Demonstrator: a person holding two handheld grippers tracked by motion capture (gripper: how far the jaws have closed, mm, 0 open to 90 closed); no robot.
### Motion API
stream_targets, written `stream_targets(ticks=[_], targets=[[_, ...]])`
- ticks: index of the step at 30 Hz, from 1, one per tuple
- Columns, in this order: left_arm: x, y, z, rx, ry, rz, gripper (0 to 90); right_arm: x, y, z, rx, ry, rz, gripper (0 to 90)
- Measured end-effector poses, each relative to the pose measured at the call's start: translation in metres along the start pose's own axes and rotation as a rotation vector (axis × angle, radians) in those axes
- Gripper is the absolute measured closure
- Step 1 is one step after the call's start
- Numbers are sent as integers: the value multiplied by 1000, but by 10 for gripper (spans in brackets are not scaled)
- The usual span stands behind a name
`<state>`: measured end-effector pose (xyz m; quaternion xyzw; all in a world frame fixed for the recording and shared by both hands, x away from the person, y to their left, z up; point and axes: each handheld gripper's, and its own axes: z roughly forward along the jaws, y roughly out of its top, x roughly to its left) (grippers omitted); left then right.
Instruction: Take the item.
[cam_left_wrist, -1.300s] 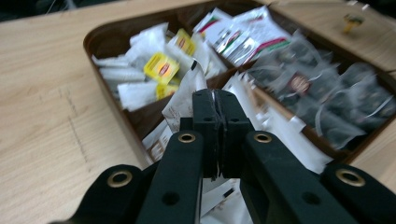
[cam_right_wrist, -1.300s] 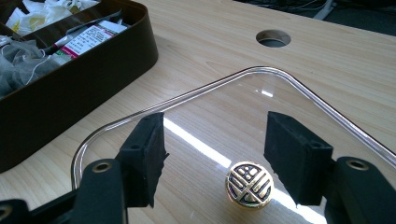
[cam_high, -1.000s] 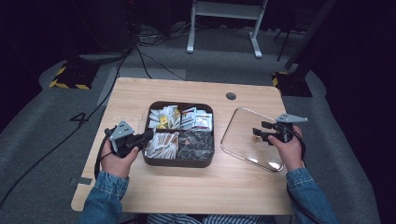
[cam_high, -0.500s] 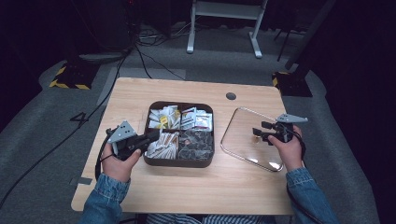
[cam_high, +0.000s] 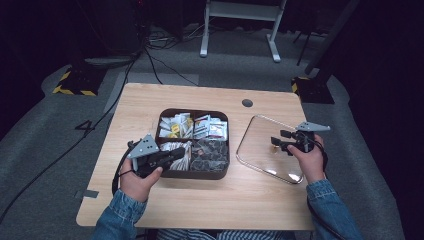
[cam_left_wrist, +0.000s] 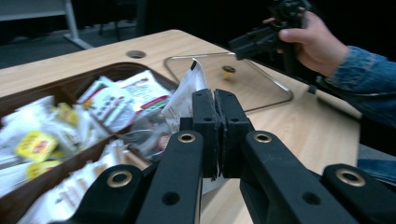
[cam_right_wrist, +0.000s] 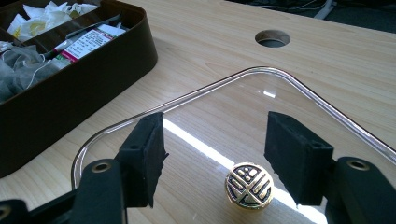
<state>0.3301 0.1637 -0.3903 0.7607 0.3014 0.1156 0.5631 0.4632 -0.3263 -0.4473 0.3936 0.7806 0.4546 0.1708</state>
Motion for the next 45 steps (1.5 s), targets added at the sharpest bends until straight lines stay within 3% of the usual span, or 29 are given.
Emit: stream_targets(ticks=[9, 19, 26, 36, 41, 45], targets=[[-22, -2, 21, 41, -94, 39, 879, 0, -1, 1, 3, -2, 2, 384], [-34, -16, 43, 105, -179, 35, 878, -1, -1, 1, 5, -1, 1, 383], [-39, -30, 60, 166, -234, 4, 878, -1, -1, 1, 5, -1, 1, 383], [-45, -47, 83, 285, -270, 0, 878, 0, -2, 2, 11, 4, 3, 382], [-47, -52, 90, 317, -281, -3, 878, 0, -2, 3, 11, 4, 1, 382], [-51, -57, 97, 379, -296, 6, 877, 0, -3, 4, 17, 6, 2, 382]])
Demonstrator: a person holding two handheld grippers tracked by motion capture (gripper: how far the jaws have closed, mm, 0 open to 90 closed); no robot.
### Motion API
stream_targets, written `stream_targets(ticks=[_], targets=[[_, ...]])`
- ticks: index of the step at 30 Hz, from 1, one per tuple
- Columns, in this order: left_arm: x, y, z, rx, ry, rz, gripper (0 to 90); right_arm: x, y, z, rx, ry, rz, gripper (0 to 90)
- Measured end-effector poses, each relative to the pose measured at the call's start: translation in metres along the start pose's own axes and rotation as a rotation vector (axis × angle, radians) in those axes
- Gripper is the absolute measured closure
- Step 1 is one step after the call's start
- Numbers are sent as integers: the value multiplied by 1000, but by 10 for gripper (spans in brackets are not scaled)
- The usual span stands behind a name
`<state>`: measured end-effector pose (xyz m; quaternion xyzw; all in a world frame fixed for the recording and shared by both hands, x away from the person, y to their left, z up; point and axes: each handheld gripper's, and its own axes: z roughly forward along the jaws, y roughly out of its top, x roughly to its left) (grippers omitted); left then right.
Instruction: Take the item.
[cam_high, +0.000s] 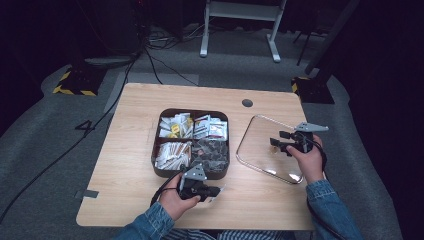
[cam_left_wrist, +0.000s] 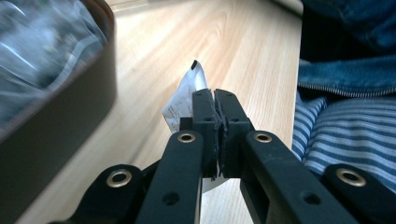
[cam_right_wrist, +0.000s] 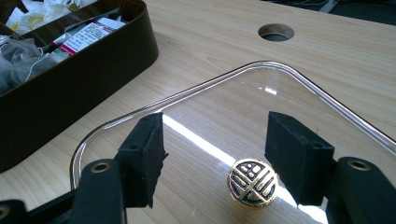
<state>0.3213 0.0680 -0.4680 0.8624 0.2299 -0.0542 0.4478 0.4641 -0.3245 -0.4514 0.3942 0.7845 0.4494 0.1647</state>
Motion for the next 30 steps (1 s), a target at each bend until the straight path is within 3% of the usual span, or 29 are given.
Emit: stream_targets(ticks=[10, 12, 18, 24, 30], targets=[[-4, -2, 16, 81, -25, 11, 851, 0, 0, 0, -2, 4, 2, 380], [-5, -2, 16, 68, -19, 2, 757, -1, 1, -1, -4, 4, 0, 380], [-3, 0, 9, 25, -21, -10, 696, -1, 0, -1, -1, 3, 0, 380], [-1, 5, -7, -43, 18, -26, 575, -1, 0, 0, 2, 2, 1, 380], [0, 8, -22, -94, 66, -24, 533, 0, 0, 0, 3, 2, 3, 379]])
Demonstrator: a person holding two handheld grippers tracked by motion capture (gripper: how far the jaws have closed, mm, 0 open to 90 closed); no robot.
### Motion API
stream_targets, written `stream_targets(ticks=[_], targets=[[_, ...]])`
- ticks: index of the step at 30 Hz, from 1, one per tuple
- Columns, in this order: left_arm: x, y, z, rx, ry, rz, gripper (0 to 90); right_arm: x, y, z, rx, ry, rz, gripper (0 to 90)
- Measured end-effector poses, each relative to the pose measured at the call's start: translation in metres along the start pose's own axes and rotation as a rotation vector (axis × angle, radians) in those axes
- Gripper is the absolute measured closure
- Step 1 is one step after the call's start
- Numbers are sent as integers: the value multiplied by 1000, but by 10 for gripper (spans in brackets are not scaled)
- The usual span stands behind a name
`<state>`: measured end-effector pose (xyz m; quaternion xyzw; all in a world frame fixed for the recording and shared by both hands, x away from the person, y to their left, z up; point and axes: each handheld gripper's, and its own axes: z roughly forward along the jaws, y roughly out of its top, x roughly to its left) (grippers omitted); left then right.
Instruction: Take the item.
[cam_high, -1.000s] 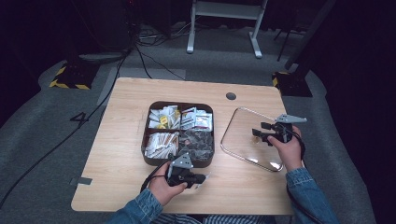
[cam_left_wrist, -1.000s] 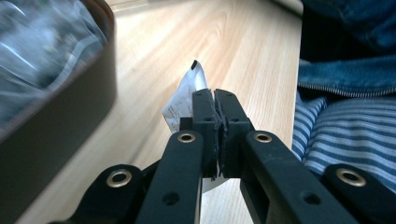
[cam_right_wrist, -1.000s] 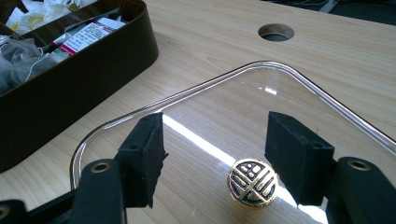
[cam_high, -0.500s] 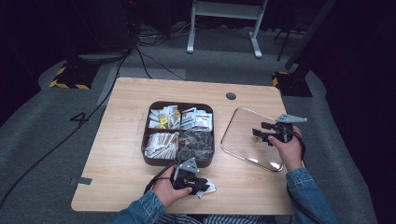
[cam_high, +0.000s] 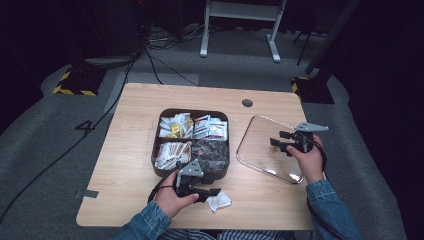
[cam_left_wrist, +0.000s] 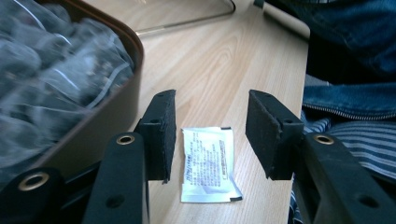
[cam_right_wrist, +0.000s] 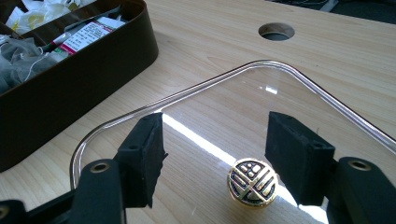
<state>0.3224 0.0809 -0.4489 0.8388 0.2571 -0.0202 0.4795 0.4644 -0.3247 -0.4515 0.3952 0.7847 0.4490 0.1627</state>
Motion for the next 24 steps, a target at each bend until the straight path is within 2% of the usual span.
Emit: stream_targets(ticks=[4, 10, 14, 16, 21, 24], targets=[[2, 4, -11, -45, 40, -5, 511, 0, 0, 0, 0, -2, 0, 379], [7, 9, -32, -111, 123, -17, 484, 0, 0, 1, 0, -1, 0, 378], [13, 11, -49, -124, 187, -40, 479, -1, -1, 2, 2, 2, 1, 371], [17, 11, -58, -130, 232, -48, 481, -1, -1, 2, 9, 4, -12, 350], [24, 10, -81, -140, 344, -66, 471, -2, -1, 3, 10, -1, -7, 344], [29, 9, -89, -154, 382, -75, 466, -3, -2, 2, 12, -3, -4, 343]])
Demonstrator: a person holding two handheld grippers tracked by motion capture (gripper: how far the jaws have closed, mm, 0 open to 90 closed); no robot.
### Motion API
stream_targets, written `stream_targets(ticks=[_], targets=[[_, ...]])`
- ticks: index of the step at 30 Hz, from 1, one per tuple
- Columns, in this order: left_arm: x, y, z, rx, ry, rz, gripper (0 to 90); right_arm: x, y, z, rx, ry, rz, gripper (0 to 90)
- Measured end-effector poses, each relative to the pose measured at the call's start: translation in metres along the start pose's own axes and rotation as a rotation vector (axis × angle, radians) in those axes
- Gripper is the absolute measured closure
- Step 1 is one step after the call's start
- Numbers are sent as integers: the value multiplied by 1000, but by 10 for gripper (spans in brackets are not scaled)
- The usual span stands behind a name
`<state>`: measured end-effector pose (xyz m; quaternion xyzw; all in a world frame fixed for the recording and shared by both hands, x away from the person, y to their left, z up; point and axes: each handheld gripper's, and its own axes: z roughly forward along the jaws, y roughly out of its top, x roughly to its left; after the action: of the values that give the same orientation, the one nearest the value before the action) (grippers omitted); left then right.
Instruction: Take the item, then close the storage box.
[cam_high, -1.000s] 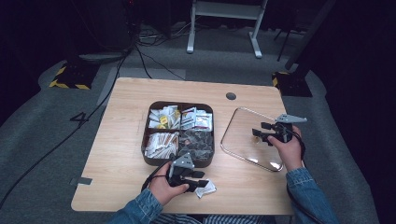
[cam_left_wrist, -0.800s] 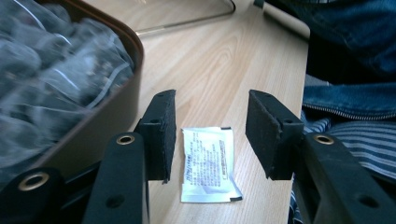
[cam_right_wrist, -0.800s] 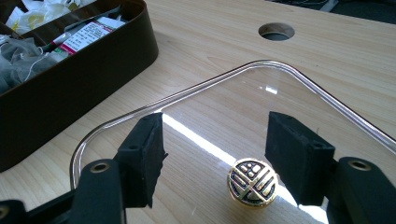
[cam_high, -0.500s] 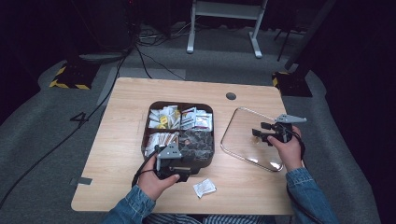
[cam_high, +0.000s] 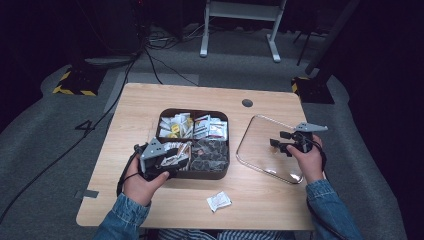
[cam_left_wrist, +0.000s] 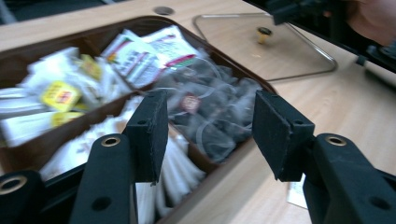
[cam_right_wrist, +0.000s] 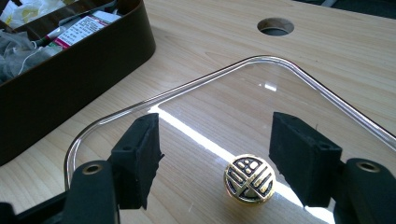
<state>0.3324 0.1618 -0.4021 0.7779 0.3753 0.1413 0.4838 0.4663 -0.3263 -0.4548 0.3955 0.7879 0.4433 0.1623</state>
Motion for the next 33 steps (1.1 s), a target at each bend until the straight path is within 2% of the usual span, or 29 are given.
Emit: stream_targets(ticks=[7, 9, 12, 15, 16, 17, 20, 26, 28, 29, 30, 33], targets=[[16, -2, -8, -4, 88, -7, 433, -1, -1, 1, 4, -7, 12, 333], [17, -2, -9, -2, 93, -8, 420, -2, -1, 2, 7, -9, 8, 331], [31, -4, -17, 3, 145, -37, 406, -2, -3, 3, 18, -5, 17, 330], [38, -6, -21, 3, 166, -58, 402, -2, -3, 3, 31, -3, 21, 331], [46, -8, -25, 4, 197, -73, 401, -3, -4, 3, 39, -5, 29, 332], [46, -8, -25, 4, 197, -73, 399, -3, -4, 3, 39, -5, 29, 332], [57, -15, -28, 8, 242, -93, 386, -3, -4, 4, 41, -8, 24, 322], [70, -21, -31, 1, 292, -112, 384, -2, -5, 6, 43, -19, 1, 301], [77, -25, -34, 4, 321, -121, 379, -3, -6, 6, 44, -28, 5, 290], [77, -25, -34, 4, 321, -121, 376, -3, -6, 6, 44, -28, 5, 290], [82, -28, -36, 12, 344, -121, 370, -5, -8, 7, 47, -36, 5, 275], [88, -33, -36, 29, 368, -127, 361, -7, -9, 9, 52, -41, 11, 262]])
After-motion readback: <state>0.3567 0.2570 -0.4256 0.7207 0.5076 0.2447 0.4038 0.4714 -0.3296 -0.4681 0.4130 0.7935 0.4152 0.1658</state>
